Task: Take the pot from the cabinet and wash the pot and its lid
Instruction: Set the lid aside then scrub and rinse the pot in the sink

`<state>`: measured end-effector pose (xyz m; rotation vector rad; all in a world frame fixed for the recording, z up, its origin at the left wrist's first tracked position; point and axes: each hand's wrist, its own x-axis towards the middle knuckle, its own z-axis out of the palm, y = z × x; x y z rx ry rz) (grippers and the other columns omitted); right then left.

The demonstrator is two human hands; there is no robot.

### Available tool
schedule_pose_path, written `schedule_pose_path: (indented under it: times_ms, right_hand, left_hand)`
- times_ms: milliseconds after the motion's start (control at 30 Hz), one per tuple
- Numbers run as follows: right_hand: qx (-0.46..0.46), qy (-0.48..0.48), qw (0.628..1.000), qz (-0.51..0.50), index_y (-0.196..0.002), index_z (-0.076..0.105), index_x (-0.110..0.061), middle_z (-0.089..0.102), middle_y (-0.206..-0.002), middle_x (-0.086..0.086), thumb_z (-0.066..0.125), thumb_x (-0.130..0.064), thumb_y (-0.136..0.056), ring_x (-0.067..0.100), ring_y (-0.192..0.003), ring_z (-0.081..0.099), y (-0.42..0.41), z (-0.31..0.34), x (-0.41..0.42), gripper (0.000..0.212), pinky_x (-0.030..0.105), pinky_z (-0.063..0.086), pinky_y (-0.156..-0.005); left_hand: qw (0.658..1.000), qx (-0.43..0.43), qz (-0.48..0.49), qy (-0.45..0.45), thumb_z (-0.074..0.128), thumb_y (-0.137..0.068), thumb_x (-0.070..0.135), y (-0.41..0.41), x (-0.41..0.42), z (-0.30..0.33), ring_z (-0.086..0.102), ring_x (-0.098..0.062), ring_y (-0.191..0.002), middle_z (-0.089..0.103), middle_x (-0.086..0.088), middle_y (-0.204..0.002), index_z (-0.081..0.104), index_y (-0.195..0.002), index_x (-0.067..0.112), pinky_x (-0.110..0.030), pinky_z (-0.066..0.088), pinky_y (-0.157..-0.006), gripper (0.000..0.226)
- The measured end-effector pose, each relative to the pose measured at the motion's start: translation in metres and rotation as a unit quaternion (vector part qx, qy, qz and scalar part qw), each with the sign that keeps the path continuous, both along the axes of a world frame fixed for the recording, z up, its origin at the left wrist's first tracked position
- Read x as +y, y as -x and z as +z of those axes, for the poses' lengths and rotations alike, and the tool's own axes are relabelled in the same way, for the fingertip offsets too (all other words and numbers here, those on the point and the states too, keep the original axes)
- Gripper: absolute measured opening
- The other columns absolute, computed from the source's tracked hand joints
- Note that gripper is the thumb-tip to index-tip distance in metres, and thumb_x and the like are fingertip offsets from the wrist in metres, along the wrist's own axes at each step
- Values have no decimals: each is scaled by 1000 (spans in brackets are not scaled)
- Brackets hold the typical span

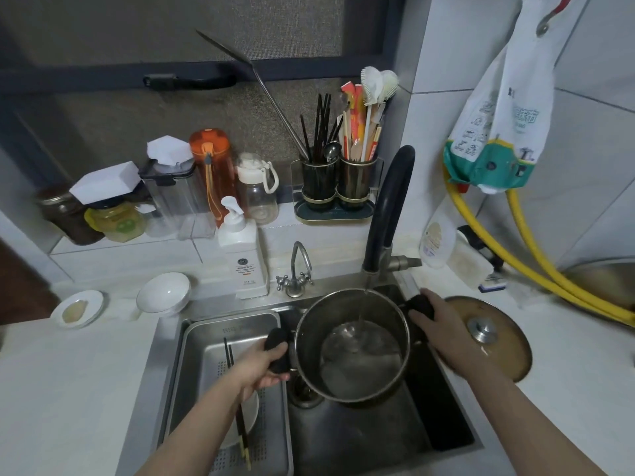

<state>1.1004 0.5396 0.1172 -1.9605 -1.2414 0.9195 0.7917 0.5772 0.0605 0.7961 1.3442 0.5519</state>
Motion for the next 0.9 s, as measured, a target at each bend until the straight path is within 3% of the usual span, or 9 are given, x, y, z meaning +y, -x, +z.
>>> schedule_pose_path:
  times_ms: [167, 267, 367, 467, 567, 667, 733, 800, 900]
  right_hand:
    - [-61, -34, 998, -5, -140, 38, -8, 53, -133, 13, 62, -14, -89, 29, -124, 48, -2, 7, -9, 56, 37, 39, -101]
    - [-24, -21, 999, -42, -122, 52, -9, 59, -109, 9, 66, -8, -84, 30, -109, 56, -8, -11, -20, 41, 37, 44, -90]
    - [10, -6, 997, -76, -117, 53, -5, 60, -106, 11, 70, -6, -80, 32, -107, 56, -5, -41, -27, 40, 34, 42, -85]
    - [63, 15, 993, -97, -116, 54, -2, 56, -105, 8, 68, -4, -82, 27, -103, 54, 6, -64, -31, 37, 28, 36, -80]
    - [130, 59, 985, -99, -124, 53, -6, 59, -116, 13, 64, -13, -87, 26, -100, 58, 13, -79, -31, 40, 36, 49, -78]
    - [164, 107, 975, -102, -120, 57, -9, 62, -110, 12, 49, -22, -96, 25, -98, 60, 16, -82, -30, 28, 41, 52, -85]
    - [171, 128, 974, -79, -107, 62, -9, 62, -93, 5, 44, -23, -98, 15, -83, 58, 18, -79, -30, 25, 33, 50, -77]
    - [189, 117, 974, -52, -107, 64, -10, 63, -87, 1, 47, -25, -97, 13, -76, 58, 21, -70, -26, 25, 25, 46, -67]
    - [196, 51, 979, -24, -117, 63, -17, 66, -105, -2, 53, -23, -95, 15, -96, 61, 25, -51, -12, 25, 24, 47, -80]
  left_hand:
    - [996, -35, 76, -31, 60, -89, 4, -10, -8, -12, 64, -22, -79, 64, -11, -102, 52, -114, 11, -30, 57, -58, 27]
    - [991, 11, 82, -107, 61, -88, 0, -15, -5, 2, 59, -16, -71, 58, -6, -87, 50, -102, 11, -20, 53, -50, 21]
    - [977, 56, 65, -196, 62, -86, -4, -15, 4, 20, 59, -17, -66, 58, -7, -80, 52, -92, 11, -14, 50, -45, 19]
    - [948, 149, -1, -281, 70, -83, 9, -12, 15, 34, 60, -20, -68, 61, -3, -79, 53, -83, 23, -22, 50, -49, 22]
    - [916, 231, -74, -319, 72, -80, 30, -13, 23, 48, 64, -23, -72, 64, 2, -80, 51, -82, 31, -40, 52, -65, 21]
    - [893, 271, -88, -349, 69, -83, 30, -24, 25, 59, 60, -21, -77, 61, 2, -80, 51, -87, 26, -35, 47, -70, 19]
    - [887, 272, -87, -363, 67, -85, 30, -35, 21, 63, 61, -21, -85, 64, 0, -90, 54, -96, 23, -36, 49, -76, 19]
    - [874, 282, -114, -380, 64, -86, 34, -50, 11, 65, 63, -18, -91, 66, 5, -99, 56, -107, 26, -35, 52, -81, 23]
    - [816, 345, -186, -424, 59, -88, 39, -76, -4, 58, 61, -14, -104, 65, 9, -112, 53, -120, 32, -28, 44, -86, 33]
